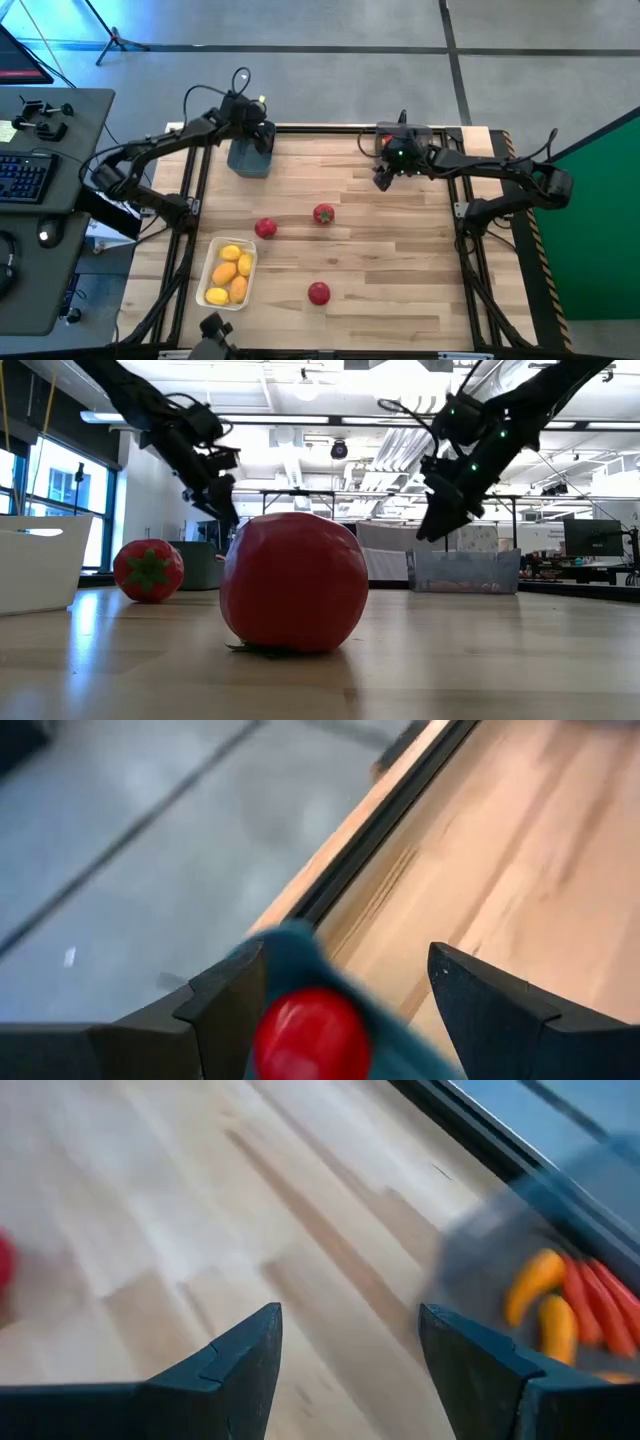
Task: Sort produce into baskets
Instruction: Put the red tomato into the green bin
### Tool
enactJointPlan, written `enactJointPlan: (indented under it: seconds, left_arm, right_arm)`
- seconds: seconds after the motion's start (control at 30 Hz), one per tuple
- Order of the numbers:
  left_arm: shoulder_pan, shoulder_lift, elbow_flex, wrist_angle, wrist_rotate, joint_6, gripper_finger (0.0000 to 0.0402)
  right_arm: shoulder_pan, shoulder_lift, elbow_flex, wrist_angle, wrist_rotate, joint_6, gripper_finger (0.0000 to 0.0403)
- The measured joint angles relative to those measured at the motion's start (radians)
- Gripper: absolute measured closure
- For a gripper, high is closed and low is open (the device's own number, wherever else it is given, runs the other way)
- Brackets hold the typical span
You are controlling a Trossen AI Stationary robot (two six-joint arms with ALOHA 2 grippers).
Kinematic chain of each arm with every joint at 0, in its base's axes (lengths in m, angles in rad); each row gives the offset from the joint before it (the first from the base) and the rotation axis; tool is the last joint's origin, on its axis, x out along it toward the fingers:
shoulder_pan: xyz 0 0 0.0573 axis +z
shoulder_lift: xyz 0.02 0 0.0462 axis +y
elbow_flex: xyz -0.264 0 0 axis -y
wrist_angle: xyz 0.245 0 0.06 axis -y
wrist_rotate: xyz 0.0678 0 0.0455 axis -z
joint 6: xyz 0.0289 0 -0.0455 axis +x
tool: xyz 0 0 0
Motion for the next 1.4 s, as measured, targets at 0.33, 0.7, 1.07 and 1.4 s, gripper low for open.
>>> enactJointPlan:
  seconds: [0.33,0.7,1.07,1.4]
  left_arm:
    - [-0.073,-0.138,-0.185,0.202,0.134,0.046,0.0138]
    - [-0.157,-0.135,-0.184,0.182,0.113,0.056,0.0138]
    - [-0.203,-0.134,-0.184,0.187,0.11,0.111,0.0138]
    - [-0.26,-0.132,-0.184,0.177,0.078,0.06,0.0138]
  right_arm:
    - [0.126,0.0,0.0,0.128,-0.003,-0.053,0.0176]
    - [0.137,0.007,0.0,0.293,-0.019,0.002,0.0176]
    - [0.168,0.006,0.0,0.338,-0.023,-0.006,0.0176]
    - [0.227,0.006,0.0,0.35,-0.013,-0.003,0.0176]
